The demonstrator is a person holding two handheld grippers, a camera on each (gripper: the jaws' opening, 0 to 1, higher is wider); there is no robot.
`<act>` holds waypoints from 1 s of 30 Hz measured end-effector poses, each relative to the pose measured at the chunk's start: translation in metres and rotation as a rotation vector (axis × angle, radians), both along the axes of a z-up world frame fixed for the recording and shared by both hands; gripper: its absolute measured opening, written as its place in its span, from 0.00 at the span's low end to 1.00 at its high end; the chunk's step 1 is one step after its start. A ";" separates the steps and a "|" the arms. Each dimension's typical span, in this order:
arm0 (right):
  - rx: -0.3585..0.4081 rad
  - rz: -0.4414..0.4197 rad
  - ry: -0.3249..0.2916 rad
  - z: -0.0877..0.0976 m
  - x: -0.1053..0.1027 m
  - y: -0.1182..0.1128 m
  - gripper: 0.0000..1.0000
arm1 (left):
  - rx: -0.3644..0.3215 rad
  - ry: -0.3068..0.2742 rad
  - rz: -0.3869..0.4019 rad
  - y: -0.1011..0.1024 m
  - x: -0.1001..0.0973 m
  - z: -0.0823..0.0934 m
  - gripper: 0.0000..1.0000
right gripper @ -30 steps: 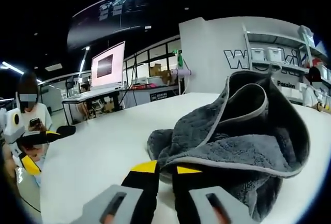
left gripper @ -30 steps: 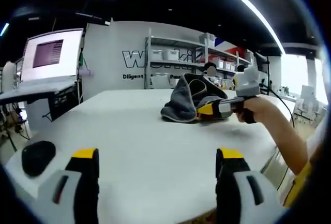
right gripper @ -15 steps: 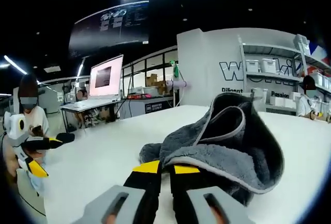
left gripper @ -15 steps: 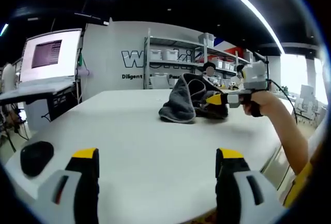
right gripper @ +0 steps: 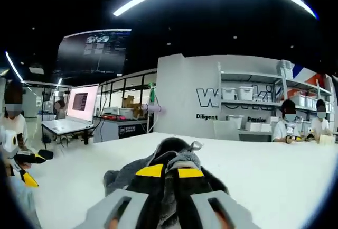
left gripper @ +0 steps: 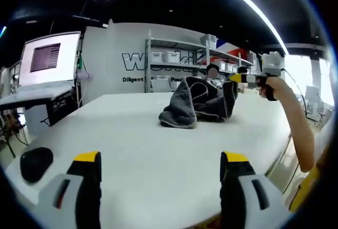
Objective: Fold the towel on the table until its edges align and the towel forms a compact rectangular stack.
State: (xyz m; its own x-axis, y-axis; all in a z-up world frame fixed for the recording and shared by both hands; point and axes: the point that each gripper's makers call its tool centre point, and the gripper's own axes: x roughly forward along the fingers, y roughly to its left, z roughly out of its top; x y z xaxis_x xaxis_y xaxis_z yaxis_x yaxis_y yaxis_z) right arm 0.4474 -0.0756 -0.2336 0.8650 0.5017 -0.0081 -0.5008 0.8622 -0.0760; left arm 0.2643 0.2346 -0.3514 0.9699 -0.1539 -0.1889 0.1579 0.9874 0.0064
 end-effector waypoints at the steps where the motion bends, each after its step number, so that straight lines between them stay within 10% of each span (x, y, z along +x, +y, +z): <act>1: -0.004 -0.007 -0.005 0.004 0.001 -0.006 0.07 | 0.000 -0.001 -0.001 -0.001 0.000 0.001 0.98; 18: -0.111 -0.076 -0.204 0.114 0.012 -0.048 0.07 | 0.014 -0.008 -0.024 -0.012 0.004 0.006 0.98; 30: -0.142 -0.153 -0.251 0.140 0.009 -0.084 0.07 | 0.014 -0.005 -0.033 -0.012 0.006 0.003 0.98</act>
